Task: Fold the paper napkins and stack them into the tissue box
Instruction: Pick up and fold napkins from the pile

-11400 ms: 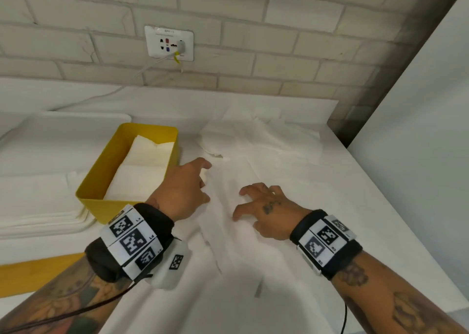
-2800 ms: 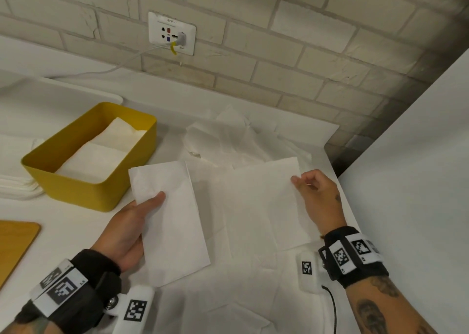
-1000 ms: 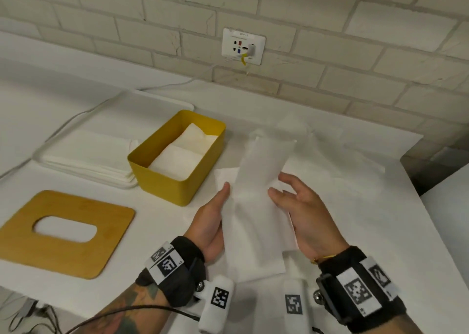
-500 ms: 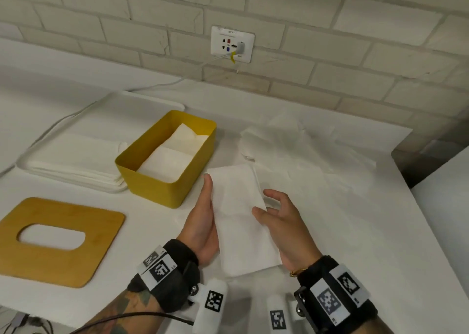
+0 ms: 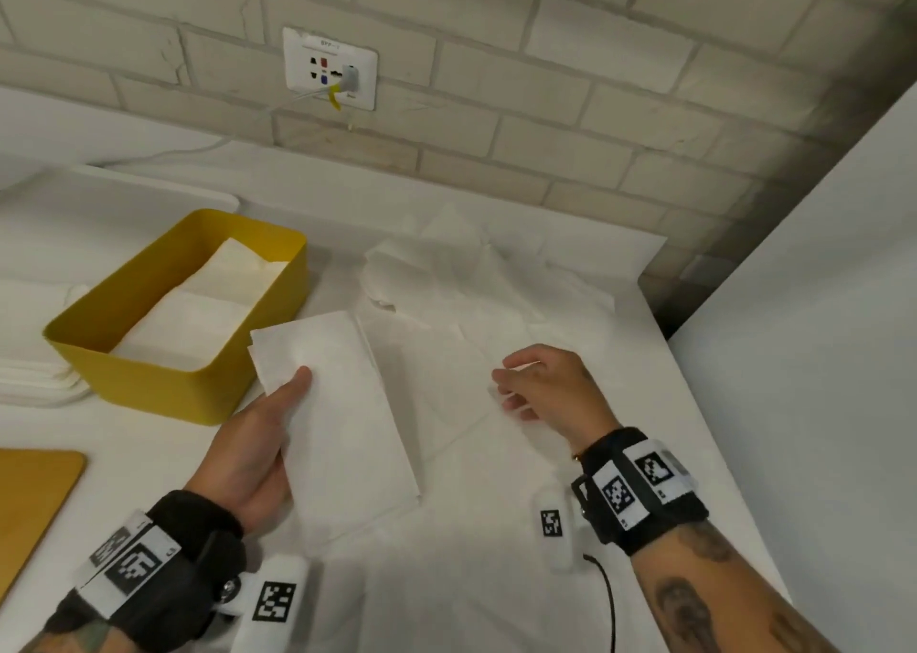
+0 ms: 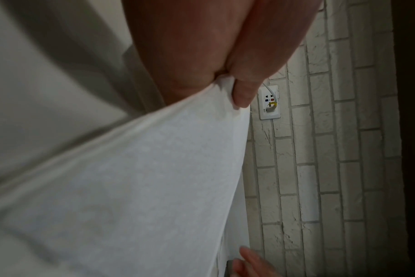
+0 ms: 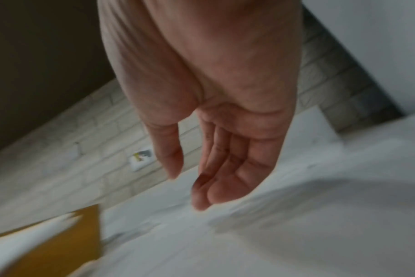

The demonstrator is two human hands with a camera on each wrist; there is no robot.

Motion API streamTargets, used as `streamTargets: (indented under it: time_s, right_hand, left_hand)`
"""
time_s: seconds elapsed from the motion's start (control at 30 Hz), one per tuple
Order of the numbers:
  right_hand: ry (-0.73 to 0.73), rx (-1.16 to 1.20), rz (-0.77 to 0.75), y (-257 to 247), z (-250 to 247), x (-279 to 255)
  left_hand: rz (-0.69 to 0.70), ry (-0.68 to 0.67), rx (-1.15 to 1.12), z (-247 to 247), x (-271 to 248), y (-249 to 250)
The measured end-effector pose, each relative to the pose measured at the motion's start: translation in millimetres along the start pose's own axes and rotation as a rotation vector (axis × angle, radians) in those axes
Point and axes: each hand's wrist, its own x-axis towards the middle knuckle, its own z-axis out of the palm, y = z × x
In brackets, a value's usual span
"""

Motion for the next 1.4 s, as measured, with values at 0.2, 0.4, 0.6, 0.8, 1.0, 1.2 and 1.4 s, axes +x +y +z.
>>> streamTargets:
  time_s: [0.2,0.4,0.6,0.8,1.0,1.2,1.4]
  right_hand:
    - [0.022,-0.342,0.059,12.8,-30.8,40.4]
    - [-0.065,-0.412,0.07,23.9,-7.9,47.5]
    - [-0.246,-0.335,0.028,26.5,-30.8,36.3]
    - [-0.31,0.144,-0.21,9.4,-52.1,13.4]
    - [-0.414,0.194,-0.201,-2.8,-65.4,6.4]
    - [-0.193,-0.094,-0.47,-14.3,-69.6,1.0]
    - [-0.234,-0.177,-0.823,-70.3,-89.9,-43.3]
  left_hand:
    - [-0.01,0.032,0.004,5.3,-2.4,-1.0]
    - [-0.006,0.086,0.018,3.0,-5.9,0.9]
    - [-0.009,0.121,0.001,-3.0,-9.3,5.6]
    - [0.011,0.106,0.03,7.9,-8.1,6.0]
    - [0.039,0.062,0.091,23.6,-10.6,11.1]
    - [0.078,0.043,0.129,20.0,-11.8,16.5]
    - [0.129,-0.016,0.234,31.9,-10.1,35.9]
